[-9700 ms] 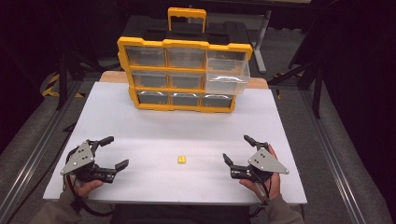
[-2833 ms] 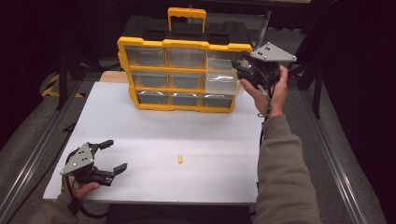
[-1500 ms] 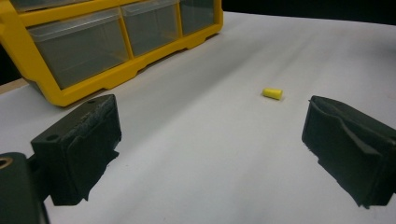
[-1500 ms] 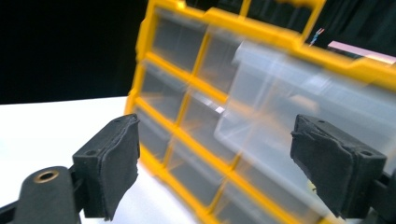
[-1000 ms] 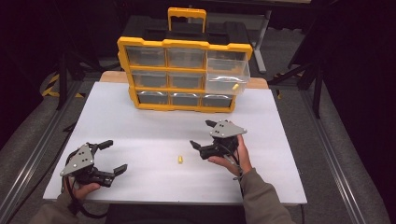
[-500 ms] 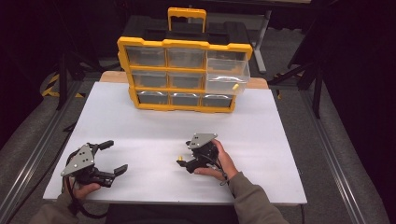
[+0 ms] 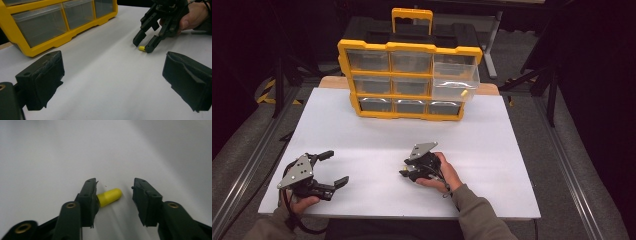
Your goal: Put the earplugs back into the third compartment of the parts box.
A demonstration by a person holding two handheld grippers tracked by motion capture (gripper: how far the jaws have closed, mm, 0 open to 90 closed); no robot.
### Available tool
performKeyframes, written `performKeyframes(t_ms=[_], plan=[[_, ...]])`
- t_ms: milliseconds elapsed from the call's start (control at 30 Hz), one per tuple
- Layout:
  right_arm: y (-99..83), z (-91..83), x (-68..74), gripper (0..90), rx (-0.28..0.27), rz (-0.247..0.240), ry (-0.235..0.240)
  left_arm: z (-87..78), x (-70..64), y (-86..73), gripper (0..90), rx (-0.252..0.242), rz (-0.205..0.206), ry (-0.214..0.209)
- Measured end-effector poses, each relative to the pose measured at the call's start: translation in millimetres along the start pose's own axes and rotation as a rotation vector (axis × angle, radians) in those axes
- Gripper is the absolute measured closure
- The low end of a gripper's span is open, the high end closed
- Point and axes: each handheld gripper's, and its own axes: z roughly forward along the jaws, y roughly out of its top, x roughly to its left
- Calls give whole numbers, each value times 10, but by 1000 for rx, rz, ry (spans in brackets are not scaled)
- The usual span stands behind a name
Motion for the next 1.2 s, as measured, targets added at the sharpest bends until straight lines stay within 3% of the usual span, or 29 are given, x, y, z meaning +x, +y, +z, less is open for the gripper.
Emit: performKeyframes(t_ms=[133,367,467,600,1200], plan=[[7,-6,29,689,3,-19,-5,-4,7,0,49,6,0,-1],[30,-30,81,729,11,-48,-15,-7,9,1,49,0,-2,-6],[48,-83,95,732,-20,-53,-30,-10,10,2,49,-1,1,-6],[68,-180,93,740,-44,-45,-90,-14,12,4,49,2,2,-6],[168,-784,58,763,-221,-21,-191,-12,16,-1,50,-7,-5,-4]])
